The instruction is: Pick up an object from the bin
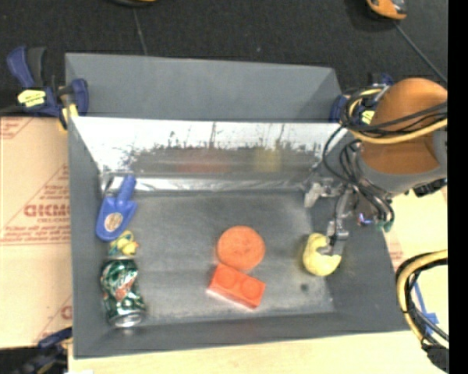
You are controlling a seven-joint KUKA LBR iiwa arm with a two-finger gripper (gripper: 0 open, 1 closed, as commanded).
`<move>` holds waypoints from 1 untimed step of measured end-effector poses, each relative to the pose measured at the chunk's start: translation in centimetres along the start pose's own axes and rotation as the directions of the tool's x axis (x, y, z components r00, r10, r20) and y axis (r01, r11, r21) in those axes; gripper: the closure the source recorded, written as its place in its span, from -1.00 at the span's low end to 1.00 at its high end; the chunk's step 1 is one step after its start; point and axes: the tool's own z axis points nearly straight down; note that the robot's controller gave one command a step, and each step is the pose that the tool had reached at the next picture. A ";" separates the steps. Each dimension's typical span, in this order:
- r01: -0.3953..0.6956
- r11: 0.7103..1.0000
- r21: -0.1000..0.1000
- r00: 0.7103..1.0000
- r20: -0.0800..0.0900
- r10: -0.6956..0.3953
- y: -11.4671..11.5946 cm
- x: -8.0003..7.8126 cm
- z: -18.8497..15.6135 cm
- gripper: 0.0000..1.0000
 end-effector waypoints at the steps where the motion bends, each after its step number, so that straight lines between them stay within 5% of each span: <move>1: 0.003 1.000 0.001 1.000 0.007 -0.003 0.0 -0.2 -0.4 -1.00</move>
Offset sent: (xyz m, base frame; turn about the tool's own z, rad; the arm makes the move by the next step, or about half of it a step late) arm 0.0017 -0.0418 -0.1031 0.0039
